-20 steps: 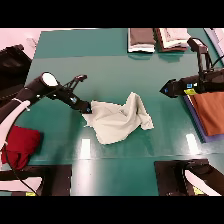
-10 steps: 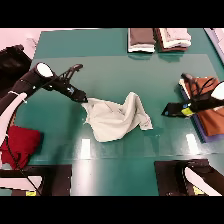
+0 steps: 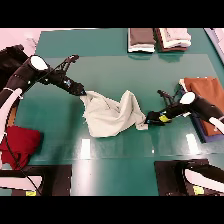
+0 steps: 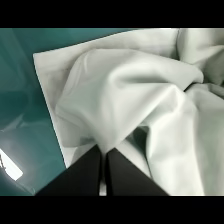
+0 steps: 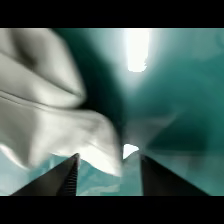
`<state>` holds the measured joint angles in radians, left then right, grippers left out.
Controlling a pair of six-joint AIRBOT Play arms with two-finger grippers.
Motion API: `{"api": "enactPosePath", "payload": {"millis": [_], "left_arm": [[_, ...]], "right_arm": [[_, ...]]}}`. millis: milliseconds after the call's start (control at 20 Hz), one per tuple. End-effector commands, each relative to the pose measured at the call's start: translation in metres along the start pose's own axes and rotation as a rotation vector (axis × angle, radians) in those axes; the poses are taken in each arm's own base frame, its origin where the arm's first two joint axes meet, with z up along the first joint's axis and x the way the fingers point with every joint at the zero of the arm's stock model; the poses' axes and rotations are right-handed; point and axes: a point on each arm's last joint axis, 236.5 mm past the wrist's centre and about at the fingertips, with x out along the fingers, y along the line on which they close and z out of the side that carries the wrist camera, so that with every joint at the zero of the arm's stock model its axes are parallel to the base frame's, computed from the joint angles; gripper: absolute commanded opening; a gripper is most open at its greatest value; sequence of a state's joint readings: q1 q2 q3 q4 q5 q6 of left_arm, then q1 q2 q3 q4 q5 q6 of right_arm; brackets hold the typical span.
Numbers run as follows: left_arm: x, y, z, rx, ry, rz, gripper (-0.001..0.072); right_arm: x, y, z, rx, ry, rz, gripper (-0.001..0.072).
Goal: Fold the shirts.
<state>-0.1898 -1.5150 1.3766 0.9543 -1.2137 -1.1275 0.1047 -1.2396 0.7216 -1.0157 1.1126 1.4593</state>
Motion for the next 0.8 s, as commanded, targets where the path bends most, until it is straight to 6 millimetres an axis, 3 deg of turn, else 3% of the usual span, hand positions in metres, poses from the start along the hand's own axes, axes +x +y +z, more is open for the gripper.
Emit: {"api": "enactPosePath", "payload": {"millis": [0, 100, 250, 350, 450, 600, 650, 750], "left_arm": [[-0.001, 0.000, 0.001, 0.000, -0.002, 0.001, 0.0031], [-0.001, 0.000, 0.001, 0.000, -0.001, 0.001, 0.0031], [-0.019, 0.011, 0.009, -0.025, -0.031, 0.075, 0.0031], [-0.062, 0.018, 0.033, -0.019, -0.148, 0.156, 0.0031], [-0.134, 0.008, 0.064, 0.002, -0.338, 0.217, 0.0031], [-0.273, -0.037, 0.094, 0.108, -0.671, 0.327, 0.0031], [-0.317, -0.059, 0.094, 0.151, -0.773, 0.360, 0.0031], [-0.399, -0.115, 0.081, 0.249, -0.971, 0.421, 0.0031]], "right_arm": [[0.023, 0.011, 0.005, -0.069, 0.036, -0.021, 0.0344], [0.026, 0.016, 0.004, -0.125, 0.046, -0.024, 0.0015], [0.006, 0.023, 0.012, -0.167, -0.027, -0.023, 0.0017], [-0.036, 0.025, 0.029, -0.224, -0.131, -0.063, 0.0017], [-0.108, 0.035, 0.054, -0.268, -0.311, -0.097, 0.0016], [-0.260, 0.075, 0.076, -0.338, -0.724, -0.107, 0.0016], [-0.311, 0.089, 0.072, -0.361, -0.854, -0.116, 0.0016], [-0.410, 0.117, 0.044, -0.410, -1.109, -0.146, 0.0015]]}}
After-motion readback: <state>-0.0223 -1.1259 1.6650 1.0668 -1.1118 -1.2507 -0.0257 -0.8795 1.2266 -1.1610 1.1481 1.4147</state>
